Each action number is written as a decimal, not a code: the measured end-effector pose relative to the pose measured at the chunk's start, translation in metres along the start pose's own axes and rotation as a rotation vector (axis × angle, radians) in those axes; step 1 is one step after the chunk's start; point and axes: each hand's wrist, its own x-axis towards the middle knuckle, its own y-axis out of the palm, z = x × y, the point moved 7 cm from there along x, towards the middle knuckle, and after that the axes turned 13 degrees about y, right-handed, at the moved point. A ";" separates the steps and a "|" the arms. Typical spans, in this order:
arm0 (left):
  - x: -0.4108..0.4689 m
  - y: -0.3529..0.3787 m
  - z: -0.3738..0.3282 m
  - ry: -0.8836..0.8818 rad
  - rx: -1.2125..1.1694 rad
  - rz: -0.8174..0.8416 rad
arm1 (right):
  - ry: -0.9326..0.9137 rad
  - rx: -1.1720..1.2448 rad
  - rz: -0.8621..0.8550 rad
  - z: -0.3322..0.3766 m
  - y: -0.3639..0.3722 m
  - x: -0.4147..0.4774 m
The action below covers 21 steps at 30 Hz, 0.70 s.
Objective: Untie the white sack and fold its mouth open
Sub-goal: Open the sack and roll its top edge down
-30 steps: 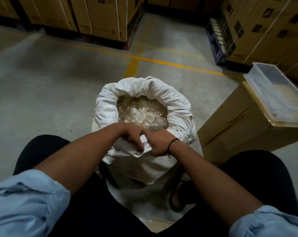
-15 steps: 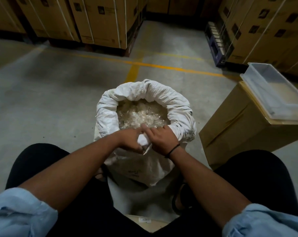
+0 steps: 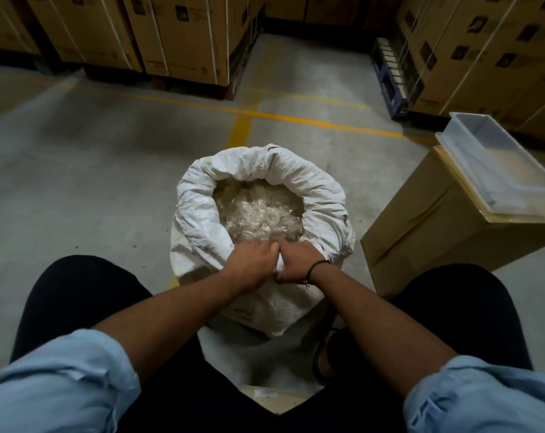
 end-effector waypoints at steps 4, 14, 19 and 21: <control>0.001 0.000 -0.002 -0.008 -0.113 0.040 | -0.037 -0.172 -0.290 -0.002 0.004 -0.002; -0.007 0.020 0.032 -0.208 -0.284 0.213 | -0.116 0.143 -0.189 -0.006 -0.023 0.004; -0.007 0.020 0.019 -0.182 -0.204 0.149 | 0.833 0.722 -0.467 -0.127 -0.031 -0.006; -0.008 0.023 0.020 -0.189 -0.213 0.156 | 0.967 0.958 -0.246 -0.139 -0.002 -0.001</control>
